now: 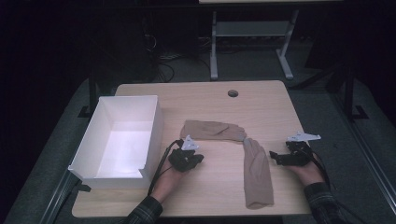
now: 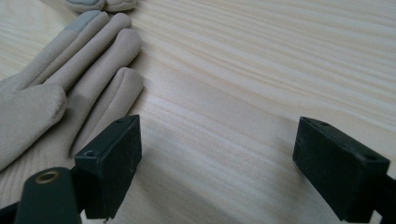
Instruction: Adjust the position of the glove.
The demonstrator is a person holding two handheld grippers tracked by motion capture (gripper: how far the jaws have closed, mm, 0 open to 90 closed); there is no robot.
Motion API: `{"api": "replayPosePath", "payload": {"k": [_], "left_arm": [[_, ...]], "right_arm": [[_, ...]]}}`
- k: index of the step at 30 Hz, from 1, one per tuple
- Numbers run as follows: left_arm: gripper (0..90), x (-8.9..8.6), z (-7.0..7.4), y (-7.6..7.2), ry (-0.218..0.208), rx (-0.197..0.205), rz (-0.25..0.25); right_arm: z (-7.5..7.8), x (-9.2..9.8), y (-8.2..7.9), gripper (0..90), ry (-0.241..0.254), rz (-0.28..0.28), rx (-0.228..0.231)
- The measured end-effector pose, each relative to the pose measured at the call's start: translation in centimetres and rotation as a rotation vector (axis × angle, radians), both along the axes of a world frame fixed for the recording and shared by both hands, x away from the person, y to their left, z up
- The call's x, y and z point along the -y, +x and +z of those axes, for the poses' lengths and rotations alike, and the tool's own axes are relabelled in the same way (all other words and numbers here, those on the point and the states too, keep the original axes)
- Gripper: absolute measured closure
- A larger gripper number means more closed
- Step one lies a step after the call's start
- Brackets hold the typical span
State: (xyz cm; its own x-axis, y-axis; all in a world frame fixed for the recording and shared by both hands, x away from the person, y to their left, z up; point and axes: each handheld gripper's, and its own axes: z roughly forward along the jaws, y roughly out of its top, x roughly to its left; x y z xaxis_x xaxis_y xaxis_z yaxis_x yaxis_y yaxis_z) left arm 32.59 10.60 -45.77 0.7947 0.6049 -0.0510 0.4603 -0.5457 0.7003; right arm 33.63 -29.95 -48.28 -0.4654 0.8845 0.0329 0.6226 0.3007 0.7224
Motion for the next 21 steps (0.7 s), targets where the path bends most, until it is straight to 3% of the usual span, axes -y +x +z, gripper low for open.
{"api": "replayPosePath", "payload": {"k": [8, 11, 13, 21], "left_arm": [[89.6, 0.7, 0.7, 2.9, 0.04, 0.046, 0.061], [89.6, 0.8, 0.7, 4.3, 0.013, 0.048, 0.107], [89.5, 0.9, 0.6, 5.4, 0.028, 0.057, 0.129], [89.6, 0.4, 0.7, 7.9, 0.022, 0.055, 0.185]], "right_arm": [[0.0, 0.0, 0.0, 15.0, 0.0, 0.0, 0.0], [0.0, 0.0, 0.0, 15.0, 0.0, 0.0, 0.0], [0.0, 0.0, 0.0, 15.0, 0.0, 0.0, 0.0], [0.0, 0.0, 0.0, 15.0, 0.001, 0.001, 0.0]]}}
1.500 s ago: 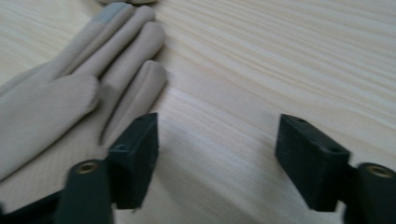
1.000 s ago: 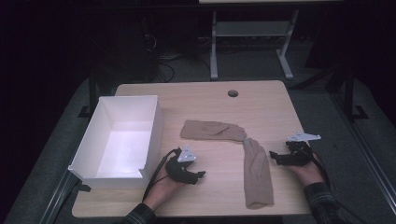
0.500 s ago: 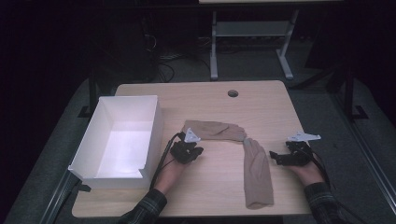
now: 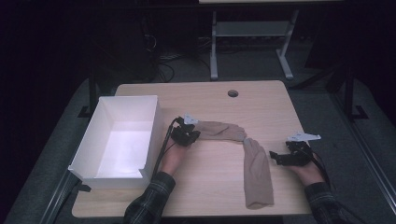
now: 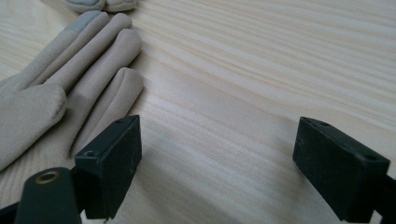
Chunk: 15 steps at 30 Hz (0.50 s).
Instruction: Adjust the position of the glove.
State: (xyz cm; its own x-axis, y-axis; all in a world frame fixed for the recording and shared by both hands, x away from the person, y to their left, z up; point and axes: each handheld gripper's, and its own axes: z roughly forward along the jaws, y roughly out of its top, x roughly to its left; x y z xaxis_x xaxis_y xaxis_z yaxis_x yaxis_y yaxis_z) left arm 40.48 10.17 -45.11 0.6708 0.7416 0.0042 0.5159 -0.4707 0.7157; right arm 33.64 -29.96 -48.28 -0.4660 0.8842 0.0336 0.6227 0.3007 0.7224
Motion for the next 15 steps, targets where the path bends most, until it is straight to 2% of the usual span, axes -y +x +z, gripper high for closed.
{"api": "replayPosePath", "payload": {"k": [4, 7, 15], "left_arm": [[89.6, 0.2, -0.6, 0.9, 0.026, -0.003, 0.001], [89.6, 0.5, -1.3, 1.2, 0.036, -0.027, 0.005], [89.6, 0.4, -1.2, 0.3, 0.035, -0.054, -0.014]], "right_arm": [[0.0, 0.0, 0.0, 15.0, 0.0, 0.0, 0.0], [0.0, 0.0, 0.0, 15.0, 0.001, 0.0, 0.0], [0.0, 0.0, 0.0, 15.0, 0.0, 0.001, 0.001]]}}
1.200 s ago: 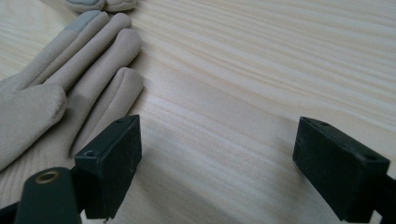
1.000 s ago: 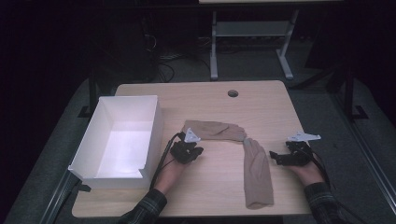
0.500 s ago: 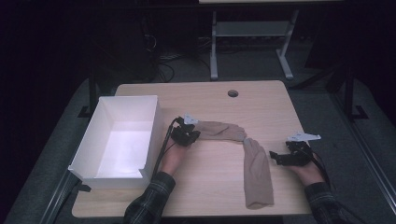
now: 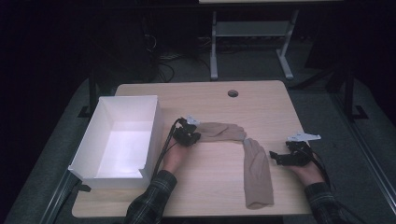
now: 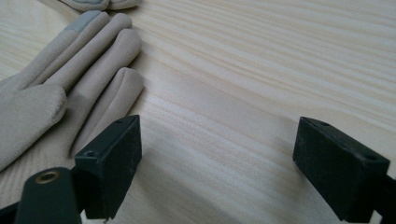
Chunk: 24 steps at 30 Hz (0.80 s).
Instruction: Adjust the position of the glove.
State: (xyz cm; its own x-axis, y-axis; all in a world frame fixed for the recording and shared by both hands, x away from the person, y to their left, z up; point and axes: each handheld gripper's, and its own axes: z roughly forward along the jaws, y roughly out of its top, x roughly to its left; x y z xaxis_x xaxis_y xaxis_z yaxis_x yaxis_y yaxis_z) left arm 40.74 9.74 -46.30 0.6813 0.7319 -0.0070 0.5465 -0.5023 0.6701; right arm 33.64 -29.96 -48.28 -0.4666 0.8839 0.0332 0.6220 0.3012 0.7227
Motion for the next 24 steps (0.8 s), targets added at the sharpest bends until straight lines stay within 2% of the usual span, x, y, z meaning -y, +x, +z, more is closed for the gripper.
{"api": "replayPosePath", "payload": {"k": [4, 8, 13, 18, 24], "left_arm": [[89.6, 0.0, 0.1, -1.3, -0.007, -0.029, -0.013], [89.6, -0.2, 0.3, -2.0, -0.004, -0.046, -0.03], [89.6, -0.7, 0.3, -3.7, -0.023, -0.08, -0.076], [89.6, -0.8, 0.4, -5.0, -0.025, -0.092, -0.107], [89.6, -0.6, 0.4, -7.5, -0.031, -0.108, -0.163]], "right_arm": [[0.0, 0.0, 0.0, 15.0, -0.001, 0.0, 0.0], [0.0, 0.0, 0.0, 15.0, -0.001, 0.0, 0.0], [0.0, 0.0, 0.0, 15.0, -0.001, 0.001, 0.0], [0.0, 0.0, 0.0, 15.0, 0.0, 0.0, 0.0], [0.0, 0.0, 0.0, 15.0, 0.0, 0.0, 0.0]]}}
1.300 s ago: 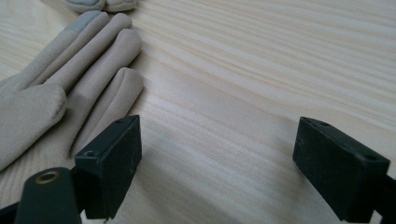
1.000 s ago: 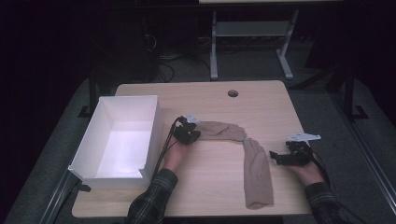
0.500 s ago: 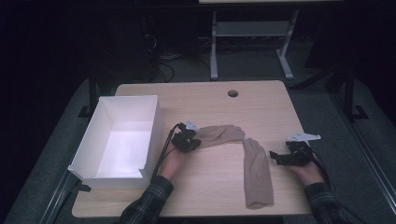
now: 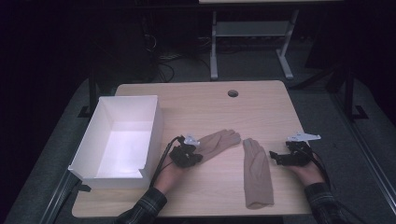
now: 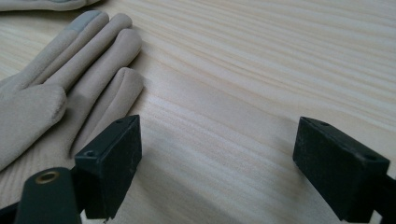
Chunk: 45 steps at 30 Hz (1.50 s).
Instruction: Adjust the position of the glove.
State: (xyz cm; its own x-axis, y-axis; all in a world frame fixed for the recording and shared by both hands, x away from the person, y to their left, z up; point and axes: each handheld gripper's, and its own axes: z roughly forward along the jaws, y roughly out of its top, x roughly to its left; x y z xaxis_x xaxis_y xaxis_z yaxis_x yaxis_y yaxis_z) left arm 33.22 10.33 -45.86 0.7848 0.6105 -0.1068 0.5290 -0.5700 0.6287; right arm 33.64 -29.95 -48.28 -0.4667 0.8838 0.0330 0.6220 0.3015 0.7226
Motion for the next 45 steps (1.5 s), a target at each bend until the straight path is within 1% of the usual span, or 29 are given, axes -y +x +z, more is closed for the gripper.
{"api": "replayPosePath", "payload": {"k": [2, 3, 5, 9, 10, 11, 12, 16, 18, 20, 22, 26, 29, 31, 32, 37, 39, 42, 45], "left_arm": [[89.6, 0.0, 0.0, -0.5, -0.007, -0.004, -0.01], [89.6, 0.0, 0.0, -0.6, -0.012, -0.003, -0.006], [89.6, 0.0, 0.2, -0.5, -0.012, 0.014, -0.009], [89.6, -0.2, 0.9, 0.4, -0.005, 0.076, 0.045], [89.6, -0.3, 1.1, 0.7, -0.002, 0.087, 0.059], [89.6, -0.3, 1.2, 1.0, -0.009, 0.096, 0.075], [89.5, -0.3, 1.3, 1.3, -0.002, 0.107, 0.084], [89.6, -0.3, 0.9, 2.4, 0.007, 0.116, 0.137], [89.6, -0.4, 0.7, 2.9, 0.035, 0.12, 0.147], [89.6, -0.5, 0.3, 3.3, 0.05, 0.114, 0.156], [89.6, -0.5, 0.0, 3.4, 0.048, 0.099, 0.16], [89.5, -0.4, 0.0, 3.0, 0.059, 0.093, 0.142], [89.6, -0.3, 0.1, 2.5, 0.058, 0.076, 0.124], [89.6, -0.3, 0.1, 1.9, 0.051, 0.064, 0.107], [89.6, -0.4, 0.2, 1.6, 0.059, 0.058, 0.089], [89.6, -0.3, 0.2, 0.1, 0.061, 0.034, 0.032], [89.6, -0.3, 0.2, -0.6, 0.055, 0.031, 0.01], [89.6, -0.4, 0.1, -1.5, 0.023, 0.012, -0.014], [89.6, -0.5, 0.2, -2.4, 0.014, 0.002, -0.034]], "right_arm": [[0.0, 0.0, 0.0, 15.0, 0.0, 0.0, 0.0], [0.0, 0.0, 0.0, 15.0, 0.0, 0.0, 0.0], [0.0, 0.0, 0.0, 15.0, 0.0, 0.0, 0.0], [0.0, 0.0, 0.0, 15.1, 0.0, 0.0, 0.0], [0.0, 0.0, 0.0, 15.0, 0.0, 0.0, 0.0], [0.0, 0.0, 0.0, 15.0, 0.0, 0.0, 0.0], [0.0, 0.0, 0.0, 15.0, 0.0, 0.0, 0.0], [0.0, 0.0, 0.0, 15.0, 0.0, 0.0, 0.0], [0.0, 0.0, 0.0, 15.1, 0.0, -0.001, 0.0], [0.0, 0.0, 0.0, 15.1, 0.0, -0.001, 0.0], [0.0, 0.0, 0.0, 15.1, 0.0, -0.001, 0.0], [0.0, 0.0, 0.0, 15.1, 0.0, 0.0, 0.0], [0.0, 0.0, 0.0, 15.1, 0.0, 0.0, 0.0], [0.0, 0.0, 0.0, 15.1, 0.0, 0.0, 0.0], [0.0, 0.0, 0.0, 15.1, 0.0, 0.0, 0.0], [0.0, 0.0, 0.0, 15.0, 0.0, 0.0, 0.0], [0.0, 0.0, 0.0, 15.1, 0.0, 0.0, 0.0], [0.0, 0.0, 0.0, 15.1, 0.0, -0.001, 0.0], [0.0, 0.0, 0.0, 15.1, 0.0, 0.0, 0.0]]}}
